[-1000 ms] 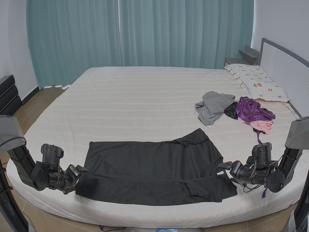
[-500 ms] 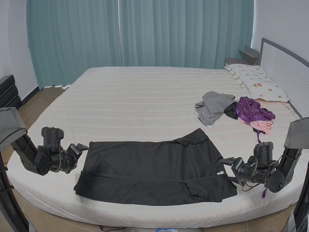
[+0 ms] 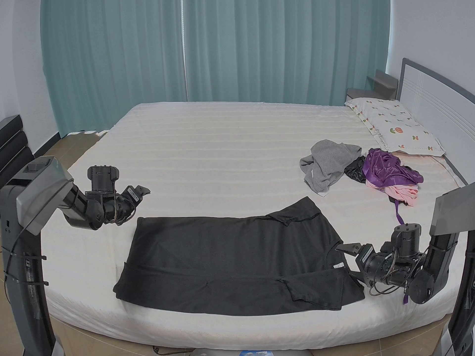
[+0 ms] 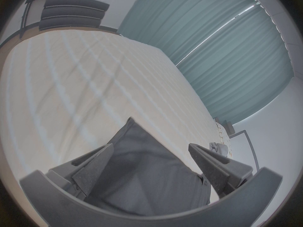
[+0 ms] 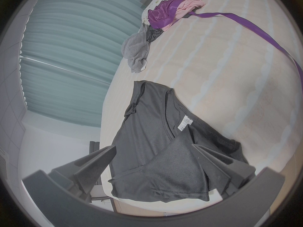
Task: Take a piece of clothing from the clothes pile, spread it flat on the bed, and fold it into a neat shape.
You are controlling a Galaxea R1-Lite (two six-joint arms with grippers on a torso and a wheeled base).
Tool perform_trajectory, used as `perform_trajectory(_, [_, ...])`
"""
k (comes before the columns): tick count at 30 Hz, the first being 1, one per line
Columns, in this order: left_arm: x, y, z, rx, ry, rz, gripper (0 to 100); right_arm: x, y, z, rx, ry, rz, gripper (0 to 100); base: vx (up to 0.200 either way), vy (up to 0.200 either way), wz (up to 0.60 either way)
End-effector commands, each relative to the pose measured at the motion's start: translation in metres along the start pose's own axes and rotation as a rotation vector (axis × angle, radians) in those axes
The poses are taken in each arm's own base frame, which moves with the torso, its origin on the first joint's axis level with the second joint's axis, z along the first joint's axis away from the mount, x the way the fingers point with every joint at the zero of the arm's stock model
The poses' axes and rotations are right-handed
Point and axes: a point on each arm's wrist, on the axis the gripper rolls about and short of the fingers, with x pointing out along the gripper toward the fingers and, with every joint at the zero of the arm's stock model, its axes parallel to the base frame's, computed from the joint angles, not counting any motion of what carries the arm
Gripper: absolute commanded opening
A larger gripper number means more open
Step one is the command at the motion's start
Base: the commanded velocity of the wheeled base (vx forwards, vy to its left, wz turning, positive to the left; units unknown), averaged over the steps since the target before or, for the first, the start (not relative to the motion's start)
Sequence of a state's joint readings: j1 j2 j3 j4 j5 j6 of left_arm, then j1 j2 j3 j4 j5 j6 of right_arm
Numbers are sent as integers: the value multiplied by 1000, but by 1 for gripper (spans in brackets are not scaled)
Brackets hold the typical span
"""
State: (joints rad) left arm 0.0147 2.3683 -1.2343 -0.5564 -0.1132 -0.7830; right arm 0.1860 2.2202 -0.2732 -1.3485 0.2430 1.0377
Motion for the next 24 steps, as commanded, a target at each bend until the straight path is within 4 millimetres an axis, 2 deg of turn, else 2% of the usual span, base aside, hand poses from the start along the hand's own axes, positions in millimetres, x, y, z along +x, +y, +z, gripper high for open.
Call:
perform_trajectory(1, [59, 29, -14, 42, 26, 48, 100, 1, -10, -9, 1, 24, -22, 100, 0, 0, 0])
perform_trajectory(21, [79, 44, -21, 100, -21, 59, 100, 4, -11, -14, -13, 38, -31, 100, 0, 0, 0])
perform_trajectory(22, [79, 44, -21, 100, -23, 58, 0, 4, -10, -14, -13, 37, -29, 100, 0, 0, 0])
perform_trajectory(24, [79, 44, -21, 99, -22, 59, 0, 4, -10, -14, -13, 37, -29, 100, 0, 0, 0])
